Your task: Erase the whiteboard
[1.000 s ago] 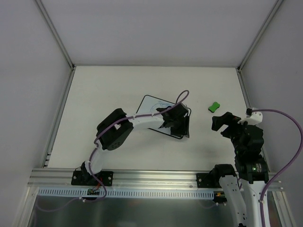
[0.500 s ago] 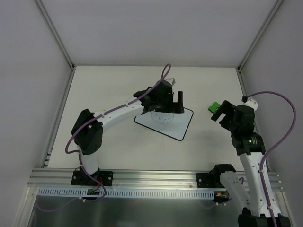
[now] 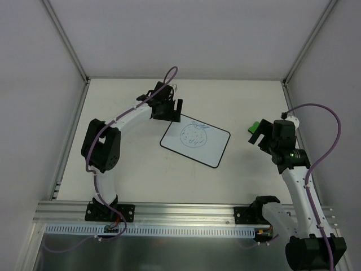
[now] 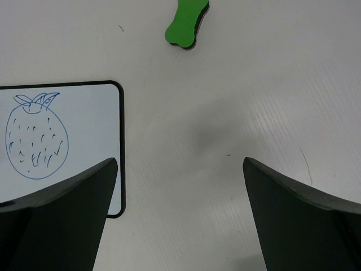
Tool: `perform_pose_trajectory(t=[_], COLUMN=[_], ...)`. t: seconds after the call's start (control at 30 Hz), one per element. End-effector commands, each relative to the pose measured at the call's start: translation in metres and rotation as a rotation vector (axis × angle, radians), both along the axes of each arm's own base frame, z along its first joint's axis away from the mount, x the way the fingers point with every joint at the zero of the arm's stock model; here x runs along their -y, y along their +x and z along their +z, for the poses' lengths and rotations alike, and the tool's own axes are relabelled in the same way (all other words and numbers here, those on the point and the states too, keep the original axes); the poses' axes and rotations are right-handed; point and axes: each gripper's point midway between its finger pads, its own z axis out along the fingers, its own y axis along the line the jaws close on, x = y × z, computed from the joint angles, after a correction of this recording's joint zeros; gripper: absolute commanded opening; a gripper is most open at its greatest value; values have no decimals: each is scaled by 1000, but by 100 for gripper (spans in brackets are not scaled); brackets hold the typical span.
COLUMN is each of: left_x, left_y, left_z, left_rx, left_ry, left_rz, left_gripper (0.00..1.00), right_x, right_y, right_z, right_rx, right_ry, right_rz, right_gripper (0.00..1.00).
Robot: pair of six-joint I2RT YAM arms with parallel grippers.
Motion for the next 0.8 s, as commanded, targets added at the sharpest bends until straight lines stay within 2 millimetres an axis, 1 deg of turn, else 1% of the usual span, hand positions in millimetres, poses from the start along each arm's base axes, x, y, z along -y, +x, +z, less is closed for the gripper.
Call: perform_pose_trajectory(t=[0.0,0.03,0.07,0.1,0.17,0.23,0.37,0.5,0.6,0.73,0.77], left_x=[-14,-15,-18,-19,-18,-18,-16,-20,-17,-19,-21], left_y=[4,6,8,9,10,10,4,2,1,-3,-6], left_z=[-16,-18,-25,-28,-36,-43,-66,-77,-82,-88,-91], left_rx=[-39,-46,-63,-66,-84,-98,-152,-174,-189,-208,-216], left_ry=[42,34,37,39,47,49,59,76,71,75,83], left_rz=[-26,-25,-18,-17,-22,-23,-34,-25,-29,-23,-17], left_gripper=[77,73,69,67,59,58,48,45,38,26,19], right_x=[-1,-3,-4,-4,-5,-4,-6,-8,-8,-7,-6], right_y=[6,6,5,4,2,1,-1,-2,-2,-2,-2], right_z=[16,16,15,15,12,10,6,3,3,1,1], right_rx=[45,44,44,44,46,43,33,30,30,22,24], right_ry=[-19,-15,-11,-7,-5,-7,-2,6,7,2,-1], right_rz=[29,38,46,44,46,45,56,65,65,60,57], right_gripper=[99,99,99,99,99,99,99,99,99,99,99])
